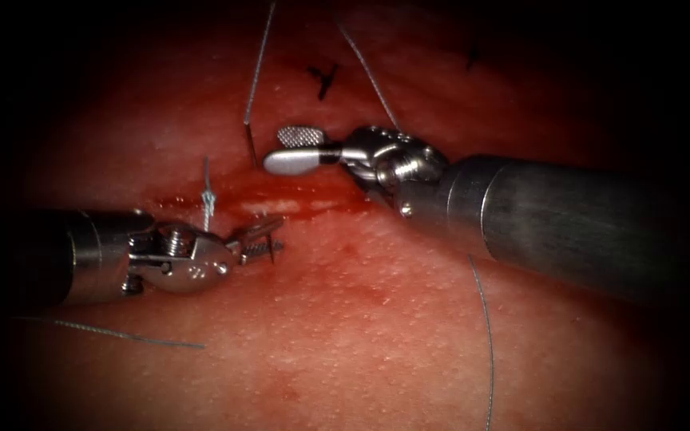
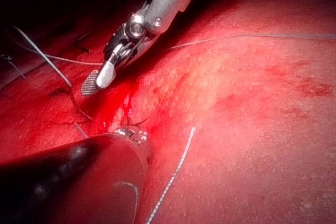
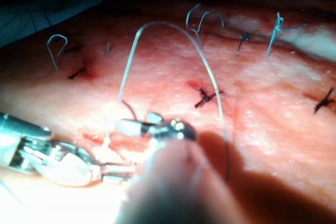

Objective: Wound Closure

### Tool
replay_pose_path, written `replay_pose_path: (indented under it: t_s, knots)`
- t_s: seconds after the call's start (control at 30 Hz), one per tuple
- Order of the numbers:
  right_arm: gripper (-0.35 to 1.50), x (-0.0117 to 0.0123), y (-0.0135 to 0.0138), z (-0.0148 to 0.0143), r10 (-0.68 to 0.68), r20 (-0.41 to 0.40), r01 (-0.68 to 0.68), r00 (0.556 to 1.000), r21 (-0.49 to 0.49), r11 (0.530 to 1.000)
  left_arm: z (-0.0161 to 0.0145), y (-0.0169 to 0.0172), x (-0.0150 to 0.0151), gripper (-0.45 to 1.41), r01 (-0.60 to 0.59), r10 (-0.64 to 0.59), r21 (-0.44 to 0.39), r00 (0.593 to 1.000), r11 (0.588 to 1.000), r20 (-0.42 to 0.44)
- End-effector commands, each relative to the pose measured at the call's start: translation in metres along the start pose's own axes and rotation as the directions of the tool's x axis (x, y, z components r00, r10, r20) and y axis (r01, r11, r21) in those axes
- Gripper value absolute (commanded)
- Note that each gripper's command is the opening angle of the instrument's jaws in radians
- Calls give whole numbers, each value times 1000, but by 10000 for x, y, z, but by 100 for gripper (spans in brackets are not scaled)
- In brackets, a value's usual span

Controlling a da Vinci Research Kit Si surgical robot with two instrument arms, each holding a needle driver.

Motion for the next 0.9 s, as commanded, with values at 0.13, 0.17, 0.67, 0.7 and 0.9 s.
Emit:
replay_pose_path:
  t_s: [0.13, 0.17, 0.67, 0.7, 0.9]
  knots:
    - [109, 5, 6, 7, -5, -1, 5, 1000, 2, 1000, 2, -5, 7, -45, 39, -39, -16, 999, 999, -30]
    - [108, 5, 6, 7, -5, -4, 5, 1000, 3, 1000, -1, -7, 8, -45, 76, -77, -26, 996, 997, -46]
    - [101, 4, 4, 6, -5, -2, 5, 1000, 5, 1000, -57, -34, 42, -45, 654, -782, -475, 610, 588, -128]
    - [99, 4, 4, 6, -5, -2, 5, 1000, 6, 1000, -59, -34, 44, -45, 663, -797, -490, 593, 566, -118]
    - [78, 0, 0, 1, 17, 2, -17, 1000, 13, 1000, -73, -28, 61, -45, 698, -872, -577, 487, 424, -52]
